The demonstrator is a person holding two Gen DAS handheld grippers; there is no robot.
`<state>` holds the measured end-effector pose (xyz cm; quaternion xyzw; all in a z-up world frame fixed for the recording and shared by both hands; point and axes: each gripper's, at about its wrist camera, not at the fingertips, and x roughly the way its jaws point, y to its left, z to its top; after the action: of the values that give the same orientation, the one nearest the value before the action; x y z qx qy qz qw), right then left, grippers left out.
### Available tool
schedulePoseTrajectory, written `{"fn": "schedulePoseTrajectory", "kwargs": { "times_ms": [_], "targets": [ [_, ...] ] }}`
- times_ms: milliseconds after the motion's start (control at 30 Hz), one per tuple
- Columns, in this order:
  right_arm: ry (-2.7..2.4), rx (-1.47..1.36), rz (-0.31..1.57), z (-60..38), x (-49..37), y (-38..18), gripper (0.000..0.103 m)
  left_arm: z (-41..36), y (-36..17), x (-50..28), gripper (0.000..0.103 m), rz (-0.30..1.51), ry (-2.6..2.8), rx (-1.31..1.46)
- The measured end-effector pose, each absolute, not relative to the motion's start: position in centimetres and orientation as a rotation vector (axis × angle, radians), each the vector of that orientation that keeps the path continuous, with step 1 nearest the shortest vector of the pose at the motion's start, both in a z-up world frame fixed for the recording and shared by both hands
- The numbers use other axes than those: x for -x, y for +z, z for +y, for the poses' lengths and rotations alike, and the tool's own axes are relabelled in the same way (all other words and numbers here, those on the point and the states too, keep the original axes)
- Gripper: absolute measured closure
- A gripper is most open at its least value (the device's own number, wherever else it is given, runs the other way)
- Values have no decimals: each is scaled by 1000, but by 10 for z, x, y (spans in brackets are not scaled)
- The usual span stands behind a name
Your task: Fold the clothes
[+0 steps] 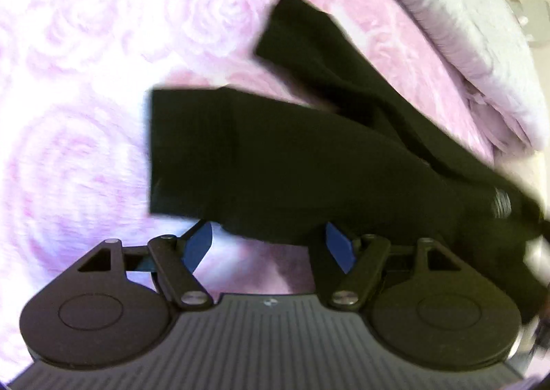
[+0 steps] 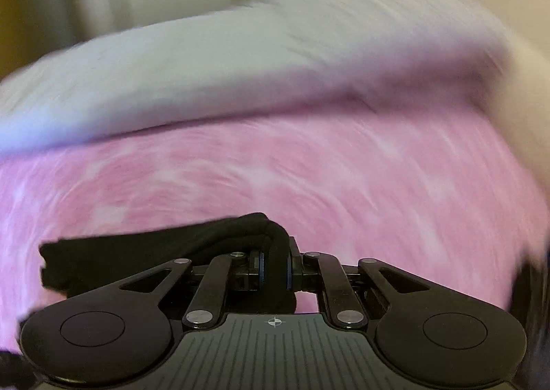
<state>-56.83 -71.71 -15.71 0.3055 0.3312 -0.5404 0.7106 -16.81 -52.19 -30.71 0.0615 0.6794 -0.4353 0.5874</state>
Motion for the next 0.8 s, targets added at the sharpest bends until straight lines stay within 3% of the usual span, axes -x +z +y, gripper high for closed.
{"fn": "schedulePoseTrajectory", "kwargs": {
  "times_ms": [233,367,500,567,600,667,800],
  "targets": [
    [-1410,-1072,638,-690,670,-203,93,-543,-306,183,34,1635,-1010,-38],
    [-1383,-1080,633,-676,674,-205,93,-564,-294,196,34,1672,-1067,-5],
    [-1343,-1036,639,-667,668,-202,93,-595,-308,222,34,1670,-1054,-189],
    [-1323,-1016,641,-663,665,-200,93,-602,-311,230,64,1639,-1059,-214],
    [-1317,-1009,640,-664,663,-199,93,-602,-308,229,69,1615,-1059,-215],
    [-1303,-1004,619,-664,660,-196,93,-593,-292,217,97,1576,-1065,-171],
    [-1253,-1008,547,-663,651,-176,93,-543,-239,165,97,1468,-1081,10]
  ]
}}
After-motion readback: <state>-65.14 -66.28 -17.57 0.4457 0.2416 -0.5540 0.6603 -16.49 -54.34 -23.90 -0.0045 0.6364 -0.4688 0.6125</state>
